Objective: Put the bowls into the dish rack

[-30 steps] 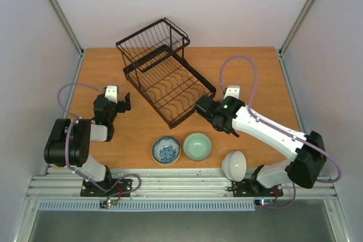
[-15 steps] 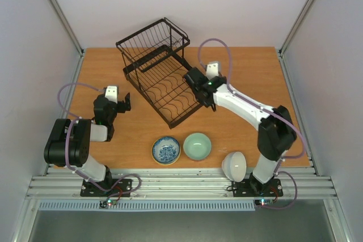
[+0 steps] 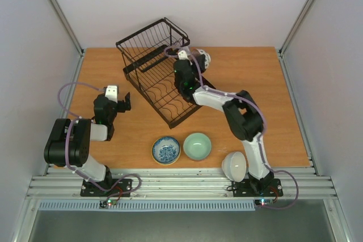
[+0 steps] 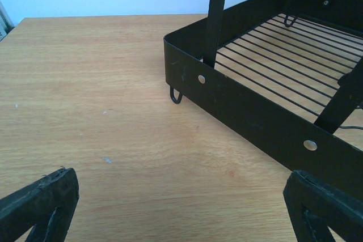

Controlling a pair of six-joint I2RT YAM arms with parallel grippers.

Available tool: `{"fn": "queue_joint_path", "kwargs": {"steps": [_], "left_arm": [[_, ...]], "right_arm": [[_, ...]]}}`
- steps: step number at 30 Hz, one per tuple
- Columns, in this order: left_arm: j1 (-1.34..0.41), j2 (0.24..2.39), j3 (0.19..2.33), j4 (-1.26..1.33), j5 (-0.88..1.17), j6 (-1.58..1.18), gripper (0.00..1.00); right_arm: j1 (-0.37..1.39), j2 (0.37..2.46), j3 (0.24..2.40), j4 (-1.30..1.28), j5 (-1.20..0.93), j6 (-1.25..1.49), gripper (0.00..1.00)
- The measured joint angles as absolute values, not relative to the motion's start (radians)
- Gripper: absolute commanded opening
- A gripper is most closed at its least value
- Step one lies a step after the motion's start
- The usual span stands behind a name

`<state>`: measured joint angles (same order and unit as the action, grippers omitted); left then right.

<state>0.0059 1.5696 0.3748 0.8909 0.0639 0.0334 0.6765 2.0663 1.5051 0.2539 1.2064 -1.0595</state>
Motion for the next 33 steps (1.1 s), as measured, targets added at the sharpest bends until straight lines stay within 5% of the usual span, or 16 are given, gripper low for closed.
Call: {"fn": "queue_joint_path", "kwargs": {"steps": [7, 33], "left_arm": [[0.006, 1.57, 0.376, 0.886, 0.064, 0.033, 0.99], [0.006, 1.57, 0.377, 0.886, 0.064, 0.033, 0.99]], "right_arm": [[0.714, 2.374, 1.605, 1.145, 1.25, -1.931, 0.01], [0.818, 2.471, 1.697, 1.273, 1.339, -2.087, 0.01]]}}
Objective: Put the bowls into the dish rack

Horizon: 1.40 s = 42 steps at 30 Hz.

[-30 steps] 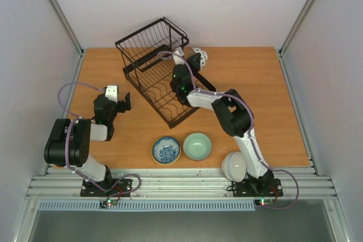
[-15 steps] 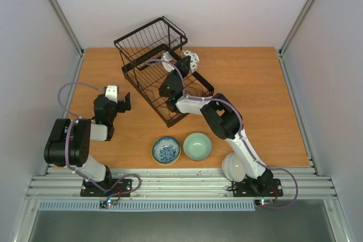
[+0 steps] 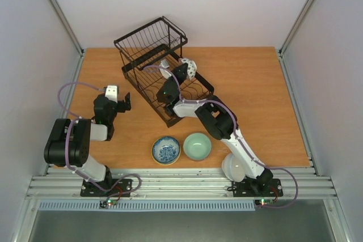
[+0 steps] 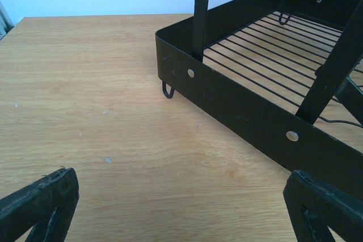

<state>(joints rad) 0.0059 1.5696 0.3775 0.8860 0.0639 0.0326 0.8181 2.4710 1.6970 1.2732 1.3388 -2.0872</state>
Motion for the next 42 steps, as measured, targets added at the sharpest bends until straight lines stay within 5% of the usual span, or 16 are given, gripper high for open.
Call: {"fn": "queue_joint_path", "kwargs": {"steps": [8, 15, 21, 30, 42], "left_arm": [[0.006, 1.57, 0.377, 0.886, 0.064, 0.033, 1.0], [0.006, 1.57, 0.378, 0.886, 0.065, 0.031, 0.99], [0.007, 1.57, 0.378, 0.885, 0.067, 0.03, 0.99], [0.007, 1.57, 0.378, 0.885, 0.067, 0.03, 0.99], [0.01, 1.57, 0.378, 0.885, 0.068, 0.03, 0.99]], "right_arm": [[0.802, 2.463, 1.677, 1.014, 1.327, -1.996, 0.01], [0.771, 2.287, 1.85, -0.163, 1.021, -1.095, 0.01], [0.739, 2.245, 1.866, -0.501, 0.964, -0.786, 0.01], [0.742, 2.26, 1.805, -0.32, 1.048, -0.857, 0.01], [0.786, 2.332, 1.523, 0.766, 1.221, -1.718, 0.01]]}}
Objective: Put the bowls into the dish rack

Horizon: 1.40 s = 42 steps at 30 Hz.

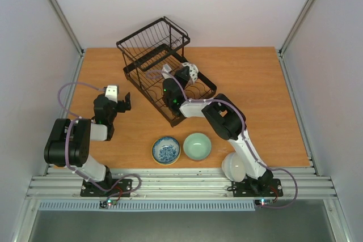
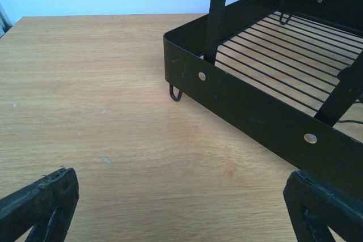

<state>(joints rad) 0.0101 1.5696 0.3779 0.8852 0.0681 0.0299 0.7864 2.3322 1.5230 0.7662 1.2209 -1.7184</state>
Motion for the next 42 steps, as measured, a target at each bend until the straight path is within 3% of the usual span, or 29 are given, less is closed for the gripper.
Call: {"fn": "queue_joint_path", "kwargs": {"steps": [3, 8, 25, 38, 42], "left_arm": [[0.011, 1.57, 0.378, 0.885, 0.068, 0.03, 0.99], [0.011, 1.57, 0.378, 0.885, 0.068, 0.03, 0.99], [0.012, 1.57, 0.379, 0.871, 0.075, 0.03, 0.99], [0.012, 1.57, 0.379, 0.871, 0.075, 0.03, 1.0], [0.012, 1.57, 0.379, 0.871, 0.075, 0.03, 0.99]], "right_arm": [[0.786, 2.361, 1.516, 1.01, 1.248, -1.897, 0.01], [0.783, 2.341, 1.47, 1.199, 1.297, -2.022, 0.01], [0.781, 2.225, 1.155, 1.293, 1.373, -2.084, 0.02], [0.778, 2.282, 1.185, 1.302, 1.38, -2.089, 0.18], [0.773, 2.311, 1.218, 1.302, 1.381, -2.094, 0.29]]}}
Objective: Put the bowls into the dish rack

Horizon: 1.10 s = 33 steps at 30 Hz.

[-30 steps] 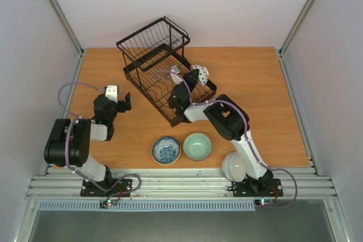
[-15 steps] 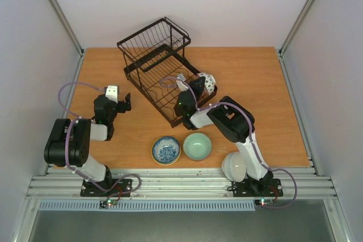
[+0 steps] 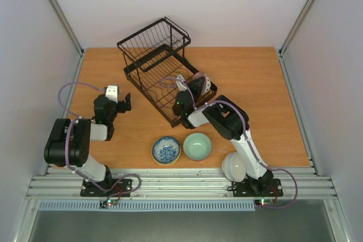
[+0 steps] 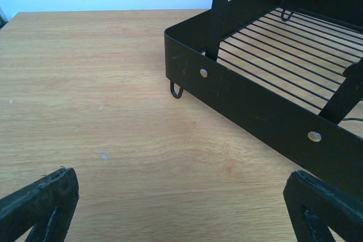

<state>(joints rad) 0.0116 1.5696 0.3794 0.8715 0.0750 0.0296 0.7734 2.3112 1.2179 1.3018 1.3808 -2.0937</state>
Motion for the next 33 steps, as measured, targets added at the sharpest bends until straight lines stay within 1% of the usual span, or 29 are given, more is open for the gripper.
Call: {"fn": "queue_joint_path", "kwargs": {"steps": [5, 6, 9, 13, 17, 20, 29, 33], "left_arm": [[0.012, 1.57, 0.379, 0.871, 0.075, 0.03, 0.99], [0.012, 1.57, 0.379, 0.871, 0.075, 0.03, 0.99], [0.012, 1.57, 0.379, 0.871, 0.075, 0.03, 0.99], [0.013, 1.57, 0.38, 0.871, 0.076, 0.029, 0.99], [0.015, 1.57, 0.38, 0.871, 0.076, 0.029, 0.99], [0.016, 1.57, 0.38, 0.871, 0.076, 0.028, 0.99], [0.016, 1.57, 0.38, 0.871, 0.079, 0.026, 0.99], [0.016, 1.57, 0.38, 0.871, 0.08, 0.026, 0.99]], "right_arm": [[0.772, 2.333, 1.23, 1.302, 1.383, -2.097, 0.54], [0.772, 2.333, 1.232, 1.302, 1.384, -2.099, 0.58], [0.773, 2.333, 1.241, 1.303, 1.388, -2.1, 0.68], [0.78, 2.329, 1.243, 1.302, 1.398, -2.104, 0.77], [0.798, 2.297, 1.243, 1.301, 1.411, -2.104, 0.81], [0.814, 2.243, 1.244, 1.301, 1.422, -2.104, 0.82], [0.826, 2.05, 1.315, 1.31, 1.472, -2.104, 0.82], [0.823, 2.006, 1.316, 1.317, 1.518, -2.104, 0.82]]}}
